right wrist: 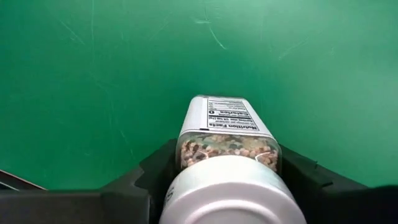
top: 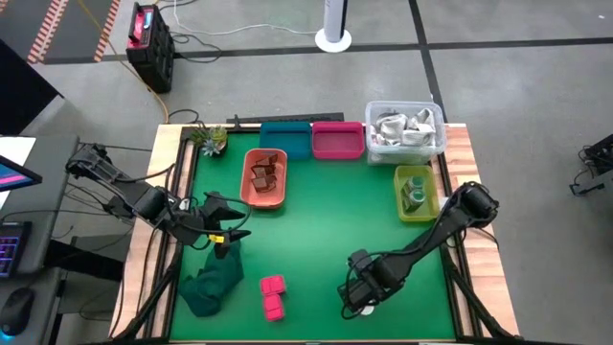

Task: Sort spices by type
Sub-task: Put the top white spice bottle into the red bin

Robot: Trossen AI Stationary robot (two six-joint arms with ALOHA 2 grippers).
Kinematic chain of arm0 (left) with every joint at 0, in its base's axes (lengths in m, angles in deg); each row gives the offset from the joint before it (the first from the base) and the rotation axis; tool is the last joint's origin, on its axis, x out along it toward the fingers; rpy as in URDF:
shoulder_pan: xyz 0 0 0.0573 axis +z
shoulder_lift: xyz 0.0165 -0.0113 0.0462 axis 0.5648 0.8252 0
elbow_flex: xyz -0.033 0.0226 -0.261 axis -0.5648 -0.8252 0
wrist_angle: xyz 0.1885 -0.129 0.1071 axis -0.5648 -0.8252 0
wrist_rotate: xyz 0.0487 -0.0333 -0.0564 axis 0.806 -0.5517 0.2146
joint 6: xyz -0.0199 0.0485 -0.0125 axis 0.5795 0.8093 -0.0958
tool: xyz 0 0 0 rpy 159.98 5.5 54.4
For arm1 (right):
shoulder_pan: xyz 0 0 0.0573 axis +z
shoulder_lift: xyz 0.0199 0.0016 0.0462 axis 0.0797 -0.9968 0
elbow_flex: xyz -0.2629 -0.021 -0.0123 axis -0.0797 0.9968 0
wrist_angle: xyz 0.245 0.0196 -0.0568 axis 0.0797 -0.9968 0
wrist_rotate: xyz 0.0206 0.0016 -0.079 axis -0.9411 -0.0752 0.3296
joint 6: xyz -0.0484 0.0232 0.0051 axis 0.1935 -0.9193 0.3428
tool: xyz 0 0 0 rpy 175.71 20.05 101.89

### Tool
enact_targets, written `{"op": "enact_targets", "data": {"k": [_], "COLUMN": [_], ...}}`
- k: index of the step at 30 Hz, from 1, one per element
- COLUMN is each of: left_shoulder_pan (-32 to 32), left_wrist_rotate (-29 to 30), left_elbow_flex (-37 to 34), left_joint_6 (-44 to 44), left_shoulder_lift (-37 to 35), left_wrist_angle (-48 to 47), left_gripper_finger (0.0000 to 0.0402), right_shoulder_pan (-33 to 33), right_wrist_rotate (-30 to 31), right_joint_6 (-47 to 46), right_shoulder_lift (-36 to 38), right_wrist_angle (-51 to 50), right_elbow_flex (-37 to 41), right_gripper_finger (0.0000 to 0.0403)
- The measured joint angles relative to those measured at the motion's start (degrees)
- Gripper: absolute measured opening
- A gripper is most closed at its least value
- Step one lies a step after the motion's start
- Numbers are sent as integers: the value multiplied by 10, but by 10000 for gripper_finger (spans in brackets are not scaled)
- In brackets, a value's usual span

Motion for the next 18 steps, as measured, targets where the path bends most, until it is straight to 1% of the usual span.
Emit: {"op": "enact_targets", "data": {"k": [13,18], "left_shoulder_pan": [0,0], "left_wrist_rotate": [0,0], "left_elbow_flex": [0,0], "left_joint_6": [-18,-20], "left_shoulder_lift": [0,0], "left_wrist_angle": [-21,-20], "left_gripper_finger": [263,263], "right_shoulder_pan": [-24,-51], "right_wrist_rotate": [0,0], "right_joint_6": [28,81], "right_shoulder_lift": [0,1], "right_wrist_angle": [-12,-26], "right_elbow_flex": [0,0], "right_gripper_finger": [227,227]}}
